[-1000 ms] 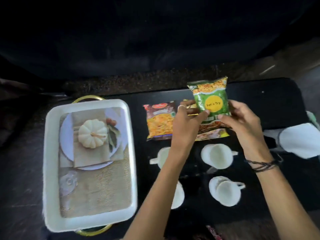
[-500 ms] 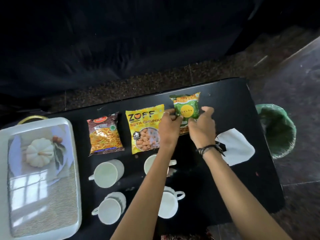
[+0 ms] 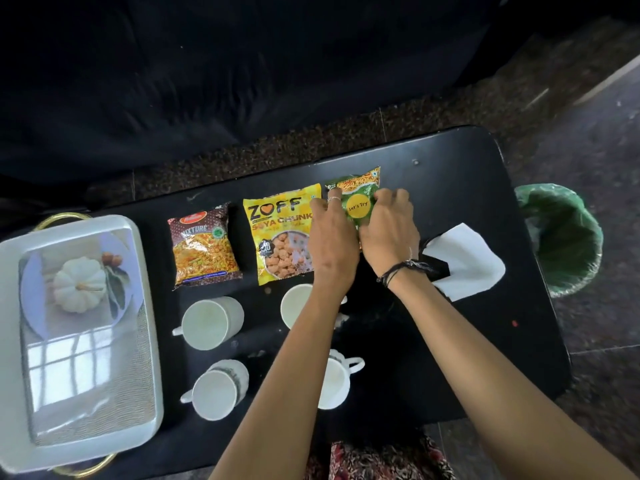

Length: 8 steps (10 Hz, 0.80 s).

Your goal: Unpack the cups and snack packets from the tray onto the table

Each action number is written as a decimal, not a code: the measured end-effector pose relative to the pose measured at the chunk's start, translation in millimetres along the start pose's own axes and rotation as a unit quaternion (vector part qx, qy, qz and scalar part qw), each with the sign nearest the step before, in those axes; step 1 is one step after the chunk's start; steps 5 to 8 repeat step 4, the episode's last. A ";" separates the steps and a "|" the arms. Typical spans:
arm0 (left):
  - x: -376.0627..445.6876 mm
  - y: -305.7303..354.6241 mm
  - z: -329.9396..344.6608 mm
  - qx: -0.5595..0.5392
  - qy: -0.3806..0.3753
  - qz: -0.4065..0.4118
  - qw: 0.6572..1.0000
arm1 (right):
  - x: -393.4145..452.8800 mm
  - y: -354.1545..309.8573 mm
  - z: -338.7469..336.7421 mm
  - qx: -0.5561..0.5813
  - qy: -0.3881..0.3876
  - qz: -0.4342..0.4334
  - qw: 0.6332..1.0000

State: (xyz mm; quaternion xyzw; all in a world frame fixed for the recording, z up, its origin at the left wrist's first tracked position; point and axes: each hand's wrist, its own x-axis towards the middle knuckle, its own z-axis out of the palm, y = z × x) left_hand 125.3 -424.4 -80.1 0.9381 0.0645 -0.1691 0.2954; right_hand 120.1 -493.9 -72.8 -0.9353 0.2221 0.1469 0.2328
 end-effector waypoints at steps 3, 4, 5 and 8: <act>-88.4 -21.4 -35.8 -0.001 0.072 0.028 0.997 | -83.1 3.3 -13.1 -0.067 0.045 -0.253 0.964; -122.1 -36.8 -52.0 -0.022 0.048 0.011 0.999 | -115.9 -1.7 -12.1 -0.122 -0.012 -0.285 0.951; -122.1 -36.8 -52.0 -0.022 0.048 0.011 0.999 | -115.9 -1.7 -12.1 -0.122 -0.012 -0.285 0.951; -122.1 -36.8 -52.0 -0.022 0.048 0.011 0.999 | -115.9 -1.7 -12.1 -0.122 -0.012 -0.285 0.951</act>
